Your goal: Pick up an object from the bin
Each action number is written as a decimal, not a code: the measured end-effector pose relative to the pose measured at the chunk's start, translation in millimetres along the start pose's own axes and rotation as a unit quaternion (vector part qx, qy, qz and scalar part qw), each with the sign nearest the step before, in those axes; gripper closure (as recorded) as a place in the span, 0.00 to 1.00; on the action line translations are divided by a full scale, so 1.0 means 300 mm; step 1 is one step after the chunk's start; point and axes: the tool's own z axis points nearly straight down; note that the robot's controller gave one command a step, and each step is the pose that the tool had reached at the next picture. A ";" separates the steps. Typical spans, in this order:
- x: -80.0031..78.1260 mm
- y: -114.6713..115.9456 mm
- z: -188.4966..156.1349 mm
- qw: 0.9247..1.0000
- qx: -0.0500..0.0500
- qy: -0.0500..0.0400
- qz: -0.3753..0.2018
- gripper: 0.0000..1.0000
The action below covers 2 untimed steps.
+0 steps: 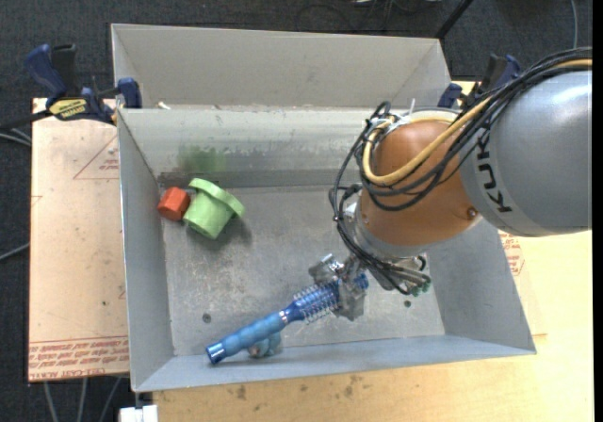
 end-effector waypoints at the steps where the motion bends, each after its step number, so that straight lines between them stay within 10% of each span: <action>1: -0.002 0.000 -0.017 1.000 0.000 0.000 0.001 1.00; 2: -0.005 0.000 -0.124 1.000 0.000 -0.001 0.002 1.00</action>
Offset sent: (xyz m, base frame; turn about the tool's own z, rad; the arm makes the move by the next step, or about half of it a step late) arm 0.0000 0.0001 0.0059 0.0000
